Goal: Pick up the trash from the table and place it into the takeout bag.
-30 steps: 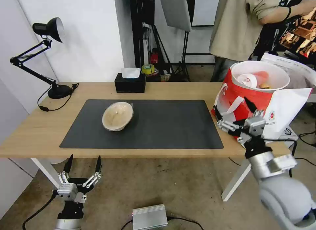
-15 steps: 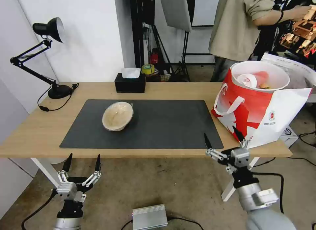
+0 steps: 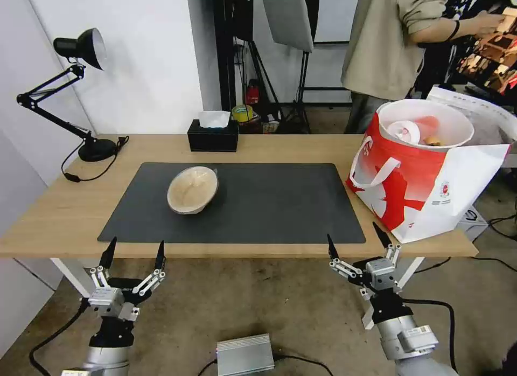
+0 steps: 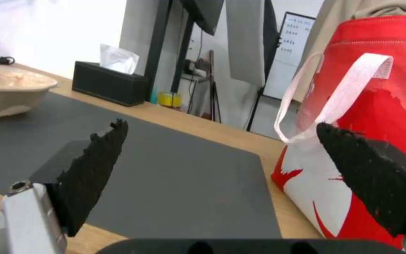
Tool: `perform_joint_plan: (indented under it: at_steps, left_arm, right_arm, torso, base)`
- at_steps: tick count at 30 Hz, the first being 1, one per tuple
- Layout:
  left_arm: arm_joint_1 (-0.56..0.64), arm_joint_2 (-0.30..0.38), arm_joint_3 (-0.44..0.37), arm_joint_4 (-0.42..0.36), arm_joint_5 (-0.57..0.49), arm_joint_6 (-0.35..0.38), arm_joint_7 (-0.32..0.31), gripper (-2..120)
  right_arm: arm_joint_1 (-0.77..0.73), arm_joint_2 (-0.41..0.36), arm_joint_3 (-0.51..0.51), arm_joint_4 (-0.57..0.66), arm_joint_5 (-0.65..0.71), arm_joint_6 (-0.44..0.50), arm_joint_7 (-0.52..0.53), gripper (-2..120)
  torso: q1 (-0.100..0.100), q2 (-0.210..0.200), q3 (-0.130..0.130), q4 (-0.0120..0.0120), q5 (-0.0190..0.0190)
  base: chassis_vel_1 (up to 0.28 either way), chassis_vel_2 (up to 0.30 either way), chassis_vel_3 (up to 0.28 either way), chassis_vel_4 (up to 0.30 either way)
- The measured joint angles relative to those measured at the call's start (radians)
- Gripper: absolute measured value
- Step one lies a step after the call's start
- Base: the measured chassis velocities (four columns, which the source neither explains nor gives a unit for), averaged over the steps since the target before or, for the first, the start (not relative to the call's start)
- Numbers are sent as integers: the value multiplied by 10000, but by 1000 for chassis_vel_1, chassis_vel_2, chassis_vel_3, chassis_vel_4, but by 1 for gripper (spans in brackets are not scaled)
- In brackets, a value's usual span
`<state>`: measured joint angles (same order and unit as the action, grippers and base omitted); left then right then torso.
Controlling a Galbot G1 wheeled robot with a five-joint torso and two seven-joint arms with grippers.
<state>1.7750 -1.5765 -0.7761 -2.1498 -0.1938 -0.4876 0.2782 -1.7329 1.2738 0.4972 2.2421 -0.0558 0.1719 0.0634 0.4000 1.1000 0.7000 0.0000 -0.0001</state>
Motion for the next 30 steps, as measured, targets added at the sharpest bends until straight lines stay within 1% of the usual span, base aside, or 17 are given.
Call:
perform_joint_plan:
  at_steps: [23,27,30]
  left_arm:
    - [-99,92,70,161,91,38,11,100]
    - [-207,156,78,239,120,73,12,100]
    - [-422,330,129,327,190,234,14,100]
  right_arm:
    - [9,52,-54,-221,-214,75,-23,100]
    - [11,51,-54,-221,-214,76,-23,100]
    - [14,48,-54,-221,-214,77,-23,100]
  torso:
    - [0,0,0,0,1]
    - [0,0,0,0,1]
    - [-1,0,0,1,1]
  base:
    - [0,0,0,0]
    - [0,0,0,0]
    - [0,0,0,0]
